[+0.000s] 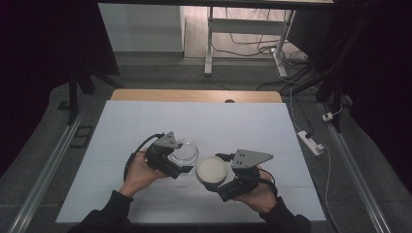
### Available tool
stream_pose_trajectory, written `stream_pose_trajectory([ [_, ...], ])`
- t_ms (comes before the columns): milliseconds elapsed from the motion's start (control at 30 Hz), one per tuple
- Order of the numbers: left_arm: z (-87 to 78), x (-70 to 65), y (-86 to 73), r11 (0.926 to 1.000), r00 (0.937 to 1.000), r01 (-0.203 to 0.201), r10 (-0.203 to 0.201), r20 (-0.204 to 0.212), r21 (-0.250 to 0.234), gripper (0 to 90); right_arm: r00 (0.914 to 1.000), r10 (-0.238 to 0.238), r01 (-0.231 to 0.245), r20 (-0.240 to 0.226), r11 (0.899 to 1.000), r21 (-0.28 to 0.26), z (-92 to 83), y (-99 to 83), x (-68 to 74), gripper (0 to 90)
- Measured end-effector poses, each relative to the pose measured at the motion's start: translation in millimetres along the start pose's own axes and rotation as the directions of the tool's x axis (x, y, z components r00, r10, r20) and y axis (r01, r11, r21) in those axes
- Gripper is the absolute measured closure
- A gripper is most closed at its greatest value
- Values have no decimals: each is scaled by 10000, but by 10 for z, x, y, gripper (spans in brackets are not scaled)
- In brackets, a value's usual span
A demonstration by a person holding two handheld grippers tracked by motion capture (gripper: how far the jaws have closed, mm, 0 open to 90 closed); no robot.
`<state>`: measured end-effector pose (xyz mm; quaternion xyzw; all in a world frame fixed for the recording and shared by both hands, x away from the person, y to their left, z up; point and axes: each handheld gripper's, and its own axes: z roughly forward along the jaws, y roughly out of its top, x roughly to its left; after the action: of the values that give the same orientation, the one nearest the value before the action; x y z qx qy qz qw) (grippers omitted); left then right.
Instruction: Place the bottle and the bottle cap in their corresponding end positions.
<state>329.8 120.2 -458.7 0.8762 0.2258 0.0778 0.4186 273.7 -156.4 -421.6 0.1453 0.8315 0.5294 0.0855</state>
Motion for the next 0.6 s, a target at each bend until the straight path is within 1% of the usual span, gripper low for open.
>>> stream_pose_trajectory([
  [200, 2, 48, 58, 9998, 9999, 45, -47, -126, -173, 73, 10000, 3, -3, -15, 10000, 42, 14, -33, 22, 68],
  [300, 6, 80, 88, 9998, 9998, 1, -5, -186, -214, 73, 10000, 11, -10, -25, 10000, 97, 26, -61, 33, 69],
  [367, 20, 95, 104, 9995, 9997, 67, -75, -220, -321, 73, 10000, 13, -13, -16, 9999, 154, 35, -83, 40, 68],
  [600, 88, 159, 157, 9993, 9994, 75, -87, -322, -369, 73, 10000, 80, -79, -22, 9996, 256, 75, -168, 60, 68],
])
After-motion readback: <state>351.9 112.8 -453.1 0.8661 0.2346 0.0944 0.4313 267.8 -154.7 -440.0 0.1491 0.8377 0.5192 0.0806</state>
